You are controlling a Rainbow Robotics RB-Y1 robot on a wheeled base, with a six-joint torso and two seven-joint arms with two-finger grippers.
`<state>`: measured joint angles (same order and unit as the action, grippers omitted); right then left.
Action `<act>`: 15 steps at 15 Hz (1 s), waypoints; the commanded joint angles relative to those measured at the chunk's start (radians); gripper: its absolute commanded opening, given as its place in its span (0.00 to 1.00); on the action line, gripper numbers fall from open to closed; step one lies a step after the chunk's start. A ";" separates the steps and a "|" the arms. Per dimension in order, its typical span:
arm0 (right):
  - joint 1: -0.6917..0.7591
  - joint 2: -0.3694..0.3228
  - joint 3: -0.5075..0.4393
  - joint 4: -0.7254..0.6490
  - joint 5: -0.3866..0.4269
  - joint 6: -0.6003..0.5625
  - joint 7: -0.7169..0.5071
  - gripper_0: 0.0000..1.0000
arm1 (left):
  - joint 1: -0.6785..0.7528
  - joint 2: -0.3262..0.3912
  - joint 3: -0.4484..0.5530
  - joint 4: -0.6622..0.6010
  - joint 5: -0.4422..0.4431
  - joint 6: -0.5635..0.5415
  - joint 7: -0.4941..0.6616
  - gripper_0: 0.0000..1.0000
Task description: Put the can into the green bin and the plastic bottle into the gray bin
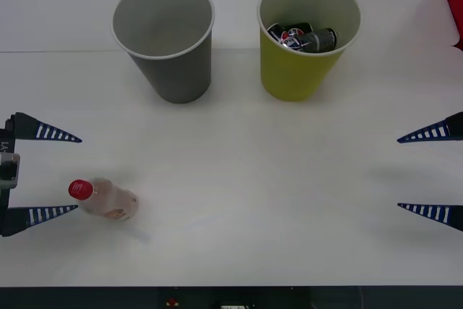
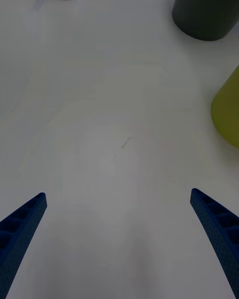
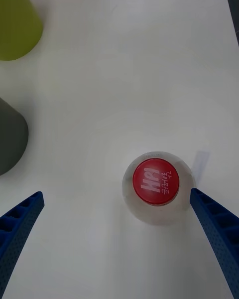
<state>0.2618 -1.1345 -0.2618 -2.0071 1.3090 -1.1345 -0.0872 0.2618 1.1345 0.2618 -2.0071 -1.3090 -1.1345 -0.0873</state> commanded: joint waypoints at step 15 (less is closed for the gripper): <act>0.000 0.000 0.000 0.000 0.000 0.000 0.000 1.00 | 0.027 0.007 -0.003 0.238 0.191 -0.085 -0.129 1.00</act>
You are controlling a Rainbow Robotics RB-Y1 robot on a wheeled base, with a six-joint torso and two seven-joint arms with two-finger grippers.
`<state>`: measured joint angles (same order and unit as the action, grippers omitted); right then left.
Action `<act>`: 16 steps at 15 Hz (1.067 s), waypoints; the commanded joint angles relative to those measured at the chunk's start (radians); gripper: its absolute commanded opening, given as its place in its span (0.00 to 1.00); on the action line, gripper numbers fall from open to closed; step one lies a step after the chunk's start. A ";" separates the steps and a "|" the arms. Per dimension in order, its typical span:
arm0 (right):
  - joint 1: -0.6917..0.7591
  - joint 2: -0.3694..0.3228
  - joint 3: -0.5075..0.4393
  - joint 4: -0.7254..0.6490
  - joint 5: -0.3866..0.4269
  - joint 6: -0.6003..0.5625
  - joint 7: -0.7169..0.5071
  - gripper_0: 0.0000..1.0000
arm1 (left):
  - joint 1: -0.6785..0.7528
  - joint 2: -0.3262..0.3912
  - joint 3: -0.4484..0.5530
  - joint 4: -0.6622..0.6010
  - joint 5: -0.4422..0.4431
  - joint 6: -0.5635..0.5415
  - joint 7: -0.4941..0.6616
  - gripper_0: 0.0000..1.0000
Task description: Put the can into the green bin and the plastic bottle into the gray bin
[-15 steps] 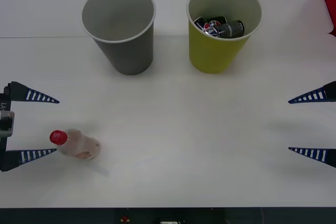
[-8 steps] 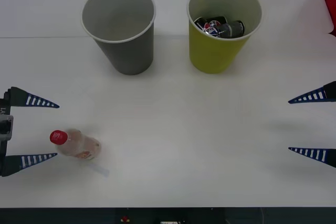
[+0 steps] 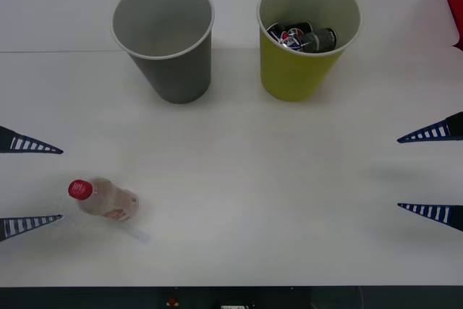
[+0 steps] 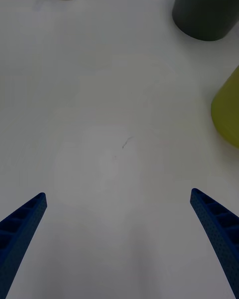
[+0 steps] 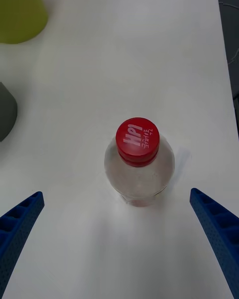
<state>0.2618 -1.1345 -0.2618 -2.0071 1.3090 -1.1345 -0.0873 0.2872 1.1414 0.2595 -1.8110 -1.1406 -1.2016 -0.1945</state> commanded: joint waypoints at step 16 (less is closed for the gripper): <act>0.000 0.000 0.000 0.000 0.000 0.000 0.000 1.00 | -0.169 -0.014 -0.371 0.513 0.403 0.007 -0.522 1.00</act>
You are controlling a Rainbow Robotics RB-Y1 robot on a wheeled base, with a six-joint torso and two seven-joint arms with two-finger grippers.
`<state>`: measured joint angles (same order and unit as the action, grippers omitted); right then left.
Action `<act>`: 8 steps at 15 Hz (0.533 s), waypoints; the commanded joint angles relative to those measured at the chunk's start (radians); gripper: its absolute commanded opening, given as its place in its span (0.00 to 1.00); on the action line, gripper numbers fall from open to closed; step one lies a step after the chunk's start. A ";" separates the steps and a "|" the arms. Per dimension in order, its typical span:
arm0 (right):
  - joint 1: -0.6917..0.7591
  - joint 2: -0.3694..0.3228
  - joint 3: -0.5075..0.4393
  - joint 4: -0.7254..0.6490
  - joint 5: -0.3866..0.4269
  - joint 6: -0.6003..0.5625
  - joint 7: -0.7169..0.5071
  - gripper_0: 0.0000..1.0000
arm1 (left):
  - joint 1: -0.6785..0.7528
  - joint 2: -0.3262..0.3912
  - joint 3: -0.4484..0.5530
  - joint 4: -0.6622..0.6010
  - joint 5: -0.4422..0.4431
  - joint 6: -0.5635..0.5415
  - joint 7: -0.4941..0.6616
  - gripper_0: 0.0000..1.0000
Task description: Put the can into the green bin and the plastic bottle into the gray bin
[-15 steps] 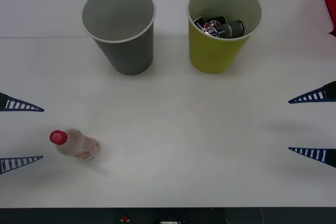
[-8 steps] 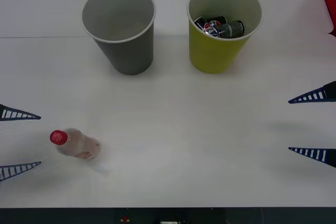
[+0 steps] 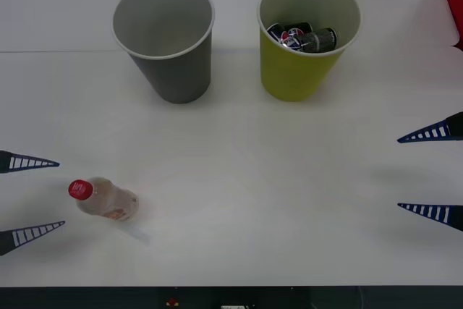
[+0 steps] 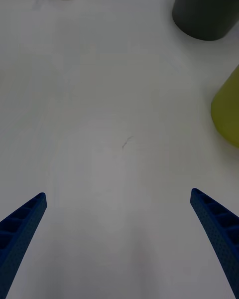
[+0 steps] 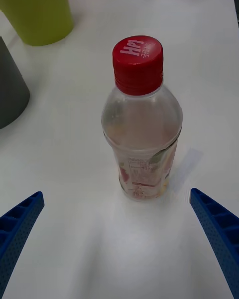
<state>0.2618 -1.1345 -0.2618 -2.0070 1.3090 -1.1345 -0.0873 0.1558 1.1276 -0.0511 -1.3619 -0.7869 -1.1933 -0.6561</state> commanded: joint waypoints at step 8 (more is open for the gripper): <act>0.000 0.000 0.000 0.000 0.000 0.000 0.000 1.00 | -0.214 -0.075 -0.397 0.326 0.360 -0.015 -0.226 1.00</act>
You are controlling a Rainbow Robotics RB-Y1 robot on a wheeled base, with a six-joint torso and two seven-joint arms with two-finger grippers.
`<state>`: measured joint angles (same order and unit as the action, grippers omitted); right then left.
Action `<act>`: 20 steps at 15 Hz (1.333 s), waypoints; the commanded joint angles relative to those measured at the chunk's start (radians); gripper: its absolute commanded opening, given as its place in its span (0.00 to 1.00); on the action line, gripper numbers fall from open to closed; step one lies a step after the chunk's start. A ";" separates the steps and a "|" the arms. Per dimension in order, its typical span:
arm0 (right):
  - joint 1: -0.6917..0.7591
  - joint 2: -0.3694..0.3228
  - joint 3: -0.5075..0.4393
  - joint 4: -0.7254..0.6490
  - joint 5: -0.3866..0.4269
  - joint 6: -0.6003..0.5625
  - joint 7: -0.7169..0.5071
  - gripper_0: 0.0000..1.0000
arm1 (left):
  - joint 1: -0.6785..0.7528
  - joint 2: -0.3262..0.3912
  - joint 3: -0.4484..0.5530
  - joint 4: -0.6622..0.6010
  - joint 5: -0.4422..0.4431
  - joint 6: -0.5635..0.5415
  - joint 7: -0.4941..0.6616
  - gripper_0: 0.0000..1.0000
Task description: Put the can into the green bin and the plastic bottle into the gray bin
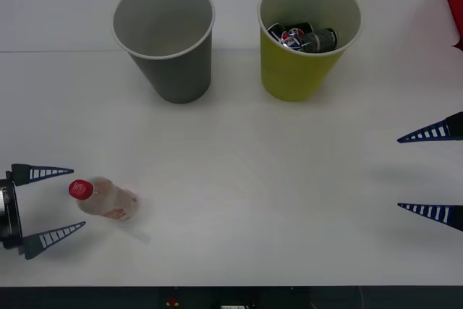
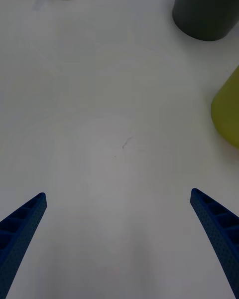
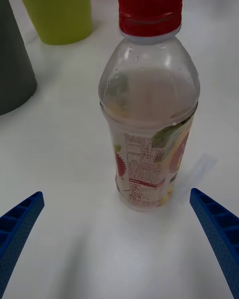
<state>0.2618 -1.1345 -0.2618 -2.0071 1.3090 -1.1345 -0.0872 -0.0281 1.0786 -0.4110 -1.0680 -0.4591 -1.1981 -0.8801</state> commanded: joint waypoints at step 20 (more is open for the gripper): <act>0.000 0.000 0.000 0.000 0.000 0.000 0.000 1.00 | -0.165 -0.141 -0.229 0.082 0.111 0.005 0.006 0.00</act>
<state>0.2618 -1.1345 -0.2618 -2.0071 1.3090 -1.1345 -0.0873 -0.1933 0.9360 -0.6397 -0.9872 -0.3476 -1.1936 -0.8747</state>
